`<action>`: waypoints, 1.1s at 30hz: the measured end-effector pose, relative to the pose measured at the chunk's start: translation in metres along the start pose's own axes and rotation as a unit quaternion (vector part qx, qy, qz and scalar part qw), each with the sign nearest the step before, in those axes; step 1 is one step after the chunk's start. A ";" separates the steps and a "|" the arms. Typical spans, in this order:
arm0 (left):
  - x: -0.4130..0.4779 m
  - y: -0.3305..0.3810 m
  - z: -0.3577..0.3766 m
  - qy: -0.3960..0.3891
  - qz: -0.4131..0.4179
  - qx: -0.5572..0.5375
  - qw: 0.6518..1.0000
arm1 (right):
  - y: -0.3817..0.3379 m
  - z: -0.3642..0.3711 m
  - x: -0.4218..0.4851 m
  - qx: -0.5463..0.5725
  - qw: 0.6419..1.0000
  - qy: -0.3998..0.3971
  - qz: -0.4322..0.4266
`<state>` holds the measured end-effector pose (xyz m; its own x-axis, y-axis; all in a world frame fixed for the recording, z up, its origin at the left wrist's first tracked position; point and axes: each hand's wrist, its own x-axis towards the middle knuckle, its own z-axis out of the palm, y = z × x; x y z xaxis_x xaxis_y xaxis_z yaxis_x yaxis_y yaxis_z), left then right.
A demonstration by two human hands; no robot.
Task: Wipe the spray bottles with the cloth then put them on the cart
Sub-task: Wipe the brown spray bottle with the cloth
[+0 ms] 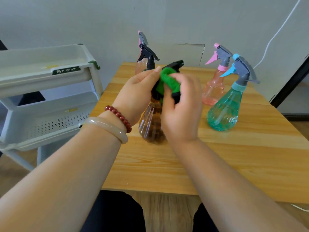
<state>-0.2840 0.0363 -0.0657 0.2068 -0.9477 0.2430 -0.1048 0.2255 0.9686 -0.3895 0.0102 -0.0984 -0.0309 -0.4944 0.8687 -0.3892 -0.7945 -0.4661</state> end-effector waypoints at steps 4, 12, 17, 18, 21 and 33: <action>0.000 0.000 0.000 0.001 0.005 0.003 1.000 | 0.007 -0.006 0.009 -0.007 1.000 -0.013 0.002; -0.003 0.000 0.001 0.015 0.004 -0.023 1.000 | 0.006 -0.008 0.002 0.015 0.998 -0.061 -0.031; -0.003 0.000 0.003 0.023 -0.003 -0.014 1.000 | 0.017 -0.009 0.028 0.008 0.995 0.039 0.089; -0.003 0.000 0.003 0.018 -0.005 -0.030 0.999 | 0.012 -0.007 0.023 0.024 0.995 0.026 0.089; -0.003 0.002 0.001 0.014 -0.011 -0.049 0.999 | -0.001 -0.005 -0.002 0.061 0.996 -0.044 0.041; -0.001 -0.004 0.006 0.017 -0.002 -0.042 0.999 | 0.008 -0.012 0.002 0.063 0.994 -0.066 0.053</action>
<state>-0.2896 0.0353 -0.0705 0.2405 -0.9408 0.2389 -0.0221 0.2408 0.9703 -0.4036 0.0074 -0.0981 0.0588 -0.6132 0.7877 -0.2720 -0.7691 -0.5784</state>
